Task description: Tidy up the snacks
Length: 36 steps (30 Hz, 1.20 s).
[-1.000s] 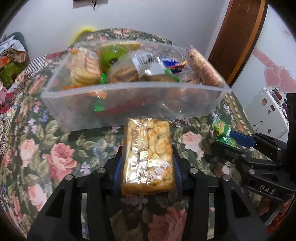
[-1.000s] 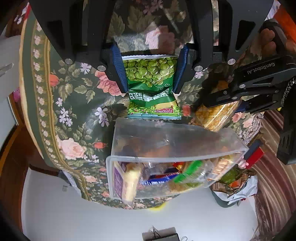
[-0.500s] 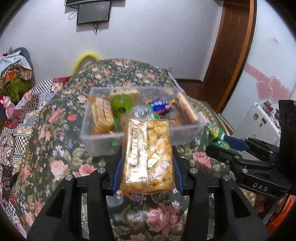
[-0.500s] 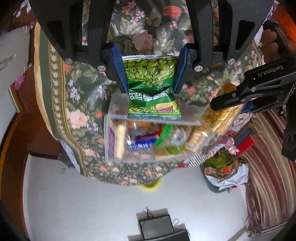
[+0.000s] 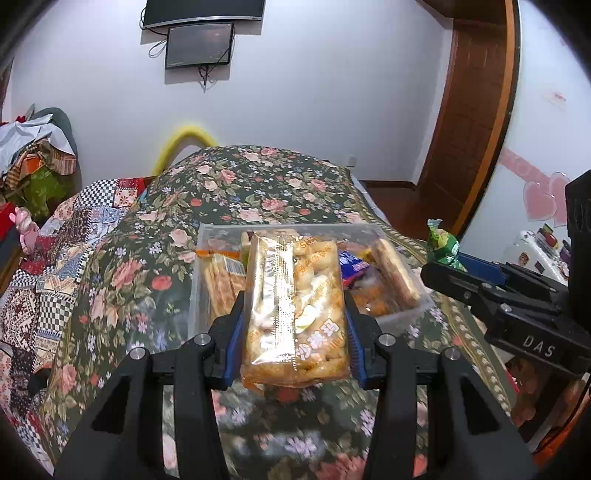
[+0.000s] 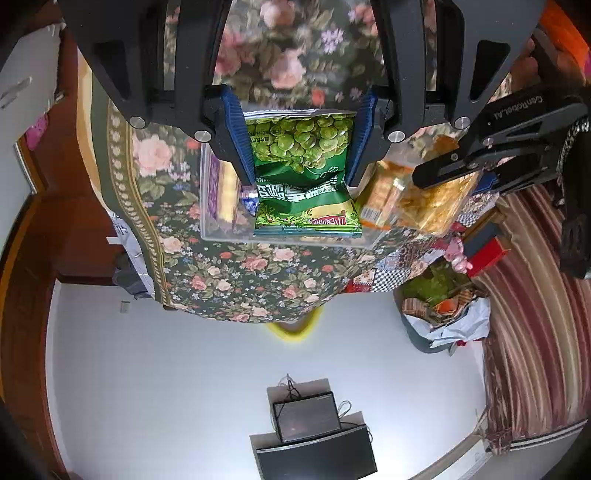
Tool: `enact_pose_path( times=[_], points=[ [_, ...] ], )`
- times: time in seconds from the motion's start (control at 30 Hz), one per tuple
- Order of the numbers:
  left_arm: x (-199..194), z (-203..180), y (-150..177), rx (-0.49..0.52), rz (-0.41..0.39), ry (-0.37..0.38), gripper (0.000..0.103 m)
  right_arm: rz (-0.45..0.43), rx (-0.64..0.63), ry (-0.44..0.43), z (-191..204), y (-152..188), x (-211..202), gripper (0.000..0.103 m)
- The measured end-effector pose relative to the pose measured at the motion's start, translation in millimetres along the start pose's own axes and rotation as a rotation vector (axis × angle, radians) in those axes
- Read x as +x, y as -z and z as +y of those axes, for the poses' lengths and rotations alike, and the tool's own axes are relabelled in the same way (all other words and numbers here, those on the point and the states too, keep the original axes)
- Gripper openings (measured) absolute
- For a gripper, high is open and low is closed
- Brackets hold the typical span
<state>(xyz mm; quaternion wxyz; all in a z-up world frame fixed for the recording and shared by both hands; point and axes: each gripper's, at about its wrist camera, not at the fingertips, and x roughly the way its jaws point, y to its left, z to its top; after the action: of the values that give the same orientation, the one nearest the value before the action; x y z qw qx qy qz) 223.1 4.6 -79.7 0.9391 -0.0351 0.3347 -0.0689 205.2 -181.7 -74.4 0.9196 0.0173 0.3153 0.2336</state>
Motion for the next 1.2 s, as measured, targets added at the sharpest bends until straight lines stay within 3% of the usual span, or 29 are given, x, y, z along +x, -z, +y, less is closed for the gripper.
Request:
enact_pose_path(
  times=[0.43, 0.63, 0.87, 1.2],
  points=[
    [65.8, 20.7, -11.5, -0.022, 0.084, -0.023, 0.046, 0.085, -0.003, 0.008, -1.4, -9.6, 58.6, 0.046],
    [65.8, 22.5, -11.1, -0.025, 0.07, -0.02, 0.051, 0.114, -0.015, 0.011, -1.2, -6.8, 63.3, 0.047],
    [27.8, 19.4, -9.2, -0.024, 0.009, -0.004, 0.051, 0.057, -0.003, 0.017, -2.2, -8.9, 25.8, 0.047],
    [-80.5, -1.9, -19.3, 0.001, -0.202, 0.026, 0.051, -0.098, -0.031, 0.019, 19.2, -17.0, -68.9, 0.047]
  ],
)
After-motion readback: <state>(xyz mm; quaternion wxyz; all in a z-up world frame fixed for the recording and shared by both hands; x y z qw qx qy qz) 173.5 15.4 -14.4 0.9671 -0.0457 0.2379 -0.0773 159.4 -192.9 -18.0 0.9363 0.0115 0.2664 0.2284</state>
